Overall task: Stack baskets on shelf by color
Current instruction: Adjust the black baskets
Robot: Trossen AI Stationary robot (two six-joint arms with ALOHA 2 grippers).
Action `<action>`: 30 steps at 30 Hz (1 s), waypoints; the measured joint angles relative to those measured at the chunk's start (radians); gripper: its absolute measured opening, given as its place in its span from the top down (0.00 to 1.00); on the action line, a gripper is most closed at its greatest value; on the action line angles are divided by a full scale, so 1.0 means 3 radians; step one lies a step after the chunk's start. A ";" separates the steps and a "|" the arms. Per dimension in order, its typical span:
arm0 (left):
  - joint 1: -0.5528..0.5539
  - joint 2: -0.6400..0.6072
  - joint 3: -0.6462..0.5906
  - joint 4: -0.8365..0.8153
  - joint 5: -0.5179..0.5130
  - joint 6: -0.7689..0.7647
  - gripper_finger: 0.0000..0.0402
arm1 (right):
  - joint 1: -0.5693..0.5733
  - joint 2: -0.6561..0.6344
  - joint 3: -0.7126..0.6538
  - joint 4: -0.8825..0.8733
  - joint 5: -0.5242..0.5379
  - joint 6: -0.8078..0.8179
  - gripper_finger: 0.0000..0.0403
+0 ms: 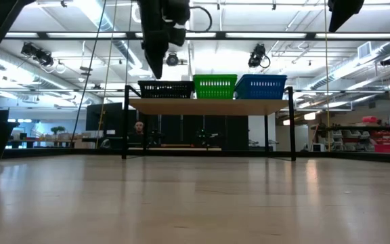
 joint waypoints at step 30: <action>0.0013 0.0144 0.0038 0.0111 -0.0075 -0.0944 0.96 | -0.0001 0.0000 0.0000 0.0001 0.0205 0.0146 0.36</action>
